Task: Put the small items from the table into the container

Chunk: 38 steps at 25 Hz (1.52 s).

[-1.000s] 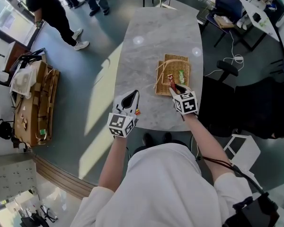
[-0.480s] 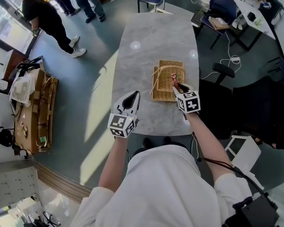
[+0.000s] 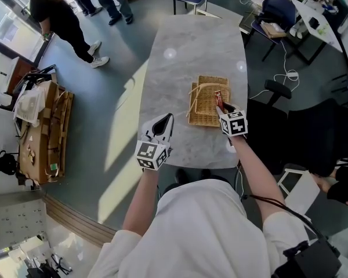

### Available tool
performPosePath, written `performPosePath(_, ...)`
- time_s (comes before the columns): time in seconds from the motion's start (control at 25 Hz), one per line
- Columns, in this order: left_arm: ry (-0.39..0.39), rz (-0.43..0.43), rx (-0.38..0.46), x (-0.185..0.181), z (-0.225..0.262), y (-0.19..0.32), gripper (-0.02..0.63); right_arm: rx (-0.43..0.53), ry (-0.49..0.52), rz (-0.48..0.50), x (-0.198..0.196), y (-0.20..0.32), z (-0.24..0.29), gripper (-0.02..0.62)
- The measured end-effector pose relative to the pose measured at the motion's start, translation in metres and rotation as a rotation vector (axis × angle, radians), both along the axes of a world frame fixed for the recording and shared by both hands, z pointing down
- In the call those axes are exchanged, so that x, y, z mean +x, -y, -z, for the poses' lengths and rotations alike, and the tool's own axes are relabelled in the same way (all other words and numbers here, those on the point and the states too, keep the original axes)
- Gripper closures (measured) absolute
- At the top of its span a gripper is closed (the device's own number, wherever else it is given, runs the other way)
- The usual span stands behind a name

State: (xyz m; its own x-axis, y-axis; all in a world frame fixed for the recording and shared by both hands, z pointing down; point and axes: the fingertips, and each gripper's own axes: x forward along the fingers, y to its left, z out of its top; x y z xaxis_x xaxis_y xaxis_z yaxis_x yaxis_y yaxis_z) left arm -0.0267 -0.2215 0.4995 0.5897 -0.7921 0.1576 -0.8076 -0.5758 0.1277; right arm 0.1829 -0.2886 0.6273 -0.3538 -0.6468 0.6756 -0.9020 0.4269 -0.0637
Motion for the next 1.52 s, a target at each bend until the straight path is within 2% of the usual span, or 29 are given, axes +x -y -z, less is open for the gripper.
performPosePath(0.24,0.003,0.011,-0.004,-0.002,0.0,0.002,0.598,-0.024,-0.005,0.003,0.002,0.008,-0.012,0.479)
performPosePath(0.72,0.006,0.04,-0.005,-0.018,-0.003,0.002,0.598,0.017,0.006,-0.02,-0.007,0.022,-0.006,0.476)
performPosePath(0.88,0.005,0.043,-0.003,-0.02,-0.004,0.001,0.6,0.019,0.003,-0.009,-0.01,0.024,-0.005,0.448)
performPosePath(1.52,0.017,0.026,0.018,-0.016,0.003,-0.009,0.598,0.029,0.002,0.008,-0.013,0.009,0.005,0.448)
